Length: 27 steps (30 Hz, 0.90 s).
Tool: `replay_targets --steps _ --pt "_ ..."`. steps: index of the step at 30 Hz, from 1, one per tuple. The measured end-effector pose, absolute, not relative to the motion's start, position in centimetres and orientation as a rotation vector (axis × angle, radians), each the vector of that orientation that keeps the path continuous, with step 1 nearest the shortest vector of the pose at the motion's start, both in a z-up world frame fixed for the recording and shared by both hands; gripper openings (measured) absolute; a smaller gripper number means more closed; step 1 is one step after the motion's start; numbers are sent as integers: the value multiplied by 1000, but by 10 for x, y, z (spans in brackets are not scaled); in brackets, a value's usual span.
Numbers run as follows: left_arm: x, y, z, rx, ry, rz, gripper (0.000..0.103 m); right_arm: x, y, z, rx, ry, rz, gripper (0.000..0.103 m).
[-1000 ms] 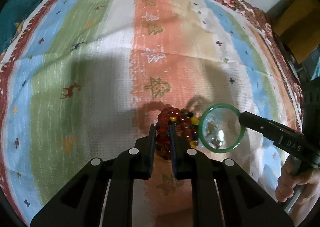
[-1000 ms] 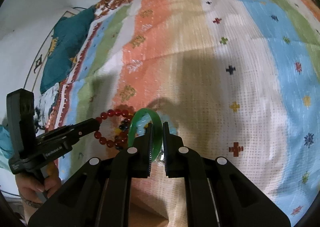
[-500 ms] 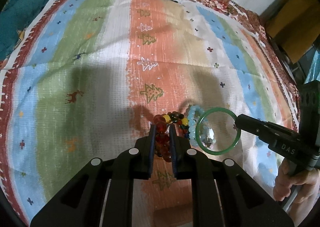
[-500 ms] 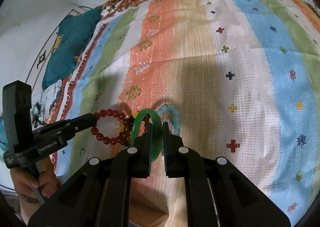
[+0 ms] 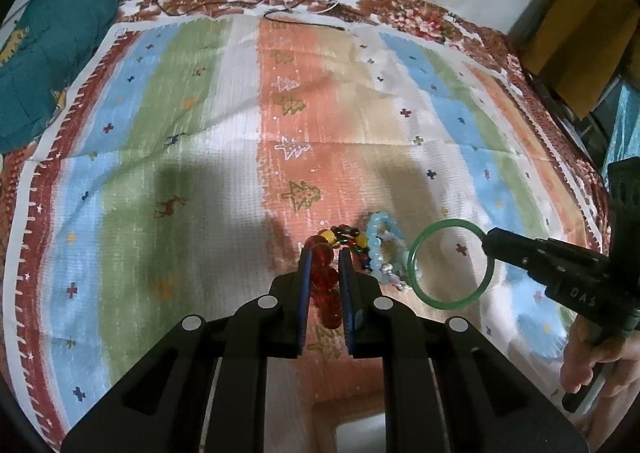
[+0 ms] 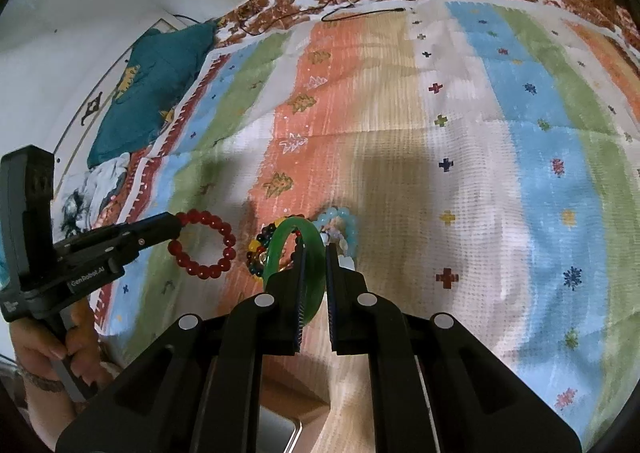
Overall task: Organize jewelry
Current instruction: 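Lift both held bracelets and carry them over the silver tin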
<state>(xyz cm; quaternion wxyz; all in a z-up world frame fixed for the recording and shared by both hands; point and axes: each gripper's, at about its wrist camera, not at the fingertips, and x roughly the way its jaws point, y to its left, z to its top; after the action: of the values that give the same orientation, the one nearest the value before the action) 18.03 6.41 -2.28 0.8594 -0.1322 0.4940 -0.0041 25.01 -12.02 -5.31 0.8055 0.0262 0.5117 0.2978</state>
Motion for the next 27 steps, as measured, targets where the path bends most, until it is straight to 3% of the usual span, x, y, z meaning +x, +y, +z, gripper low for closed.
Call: replay_targets --steps 27 --pt "110 20 18 -193 895 -63 13 180 -111 -11 -144 878 694 10"
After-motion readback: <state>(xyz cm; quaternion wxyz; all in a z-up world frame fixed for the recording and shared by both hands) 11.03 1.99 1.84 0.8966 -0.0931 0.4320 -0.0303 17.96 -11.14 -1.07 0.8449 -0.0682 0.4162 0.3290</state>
